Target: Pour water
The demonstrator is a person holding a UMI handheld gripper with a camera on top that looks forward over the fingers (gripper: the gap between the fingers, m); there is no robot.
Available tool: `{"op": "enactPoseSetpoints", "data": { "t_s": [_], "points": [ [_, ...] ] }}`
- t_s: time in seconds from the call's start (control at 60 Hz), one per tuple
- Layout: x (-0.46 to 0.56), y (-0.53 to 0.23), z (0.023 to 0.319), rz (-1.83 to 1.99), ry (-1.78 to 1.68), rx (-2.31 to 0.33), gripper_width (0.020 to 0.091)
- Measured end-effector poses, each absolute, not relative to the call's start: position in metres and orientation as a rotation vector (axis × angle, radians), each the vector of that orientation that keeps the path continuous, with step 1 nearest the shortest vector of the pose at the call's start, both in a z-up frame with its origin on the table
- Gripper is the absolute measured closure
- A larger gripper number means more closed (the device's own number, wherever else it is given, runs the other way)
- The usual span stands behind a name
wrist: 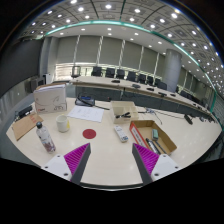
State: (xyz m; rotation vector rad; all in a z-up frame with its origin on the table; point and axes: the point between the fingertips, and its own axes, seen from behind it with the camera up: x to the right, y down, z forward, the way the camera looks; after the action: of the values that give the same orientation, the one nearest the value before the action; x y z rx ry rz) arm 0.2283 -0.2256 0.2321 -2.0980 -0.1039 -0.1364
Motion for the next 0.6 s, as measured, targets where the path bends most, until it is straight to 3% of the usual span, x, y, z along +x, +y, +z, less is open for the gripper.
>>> {"op": "enactPoseSetpoints", "data": {
  "t_s": [0.183,0.6],
  "points": [
    [0.174,-0.233,0.212,-0.065,-0.138,-2.108,0.0246],
    [-0.04,-0.211,0.13,0.156,-0.181,-2.03,0.0236]
  ]
}}
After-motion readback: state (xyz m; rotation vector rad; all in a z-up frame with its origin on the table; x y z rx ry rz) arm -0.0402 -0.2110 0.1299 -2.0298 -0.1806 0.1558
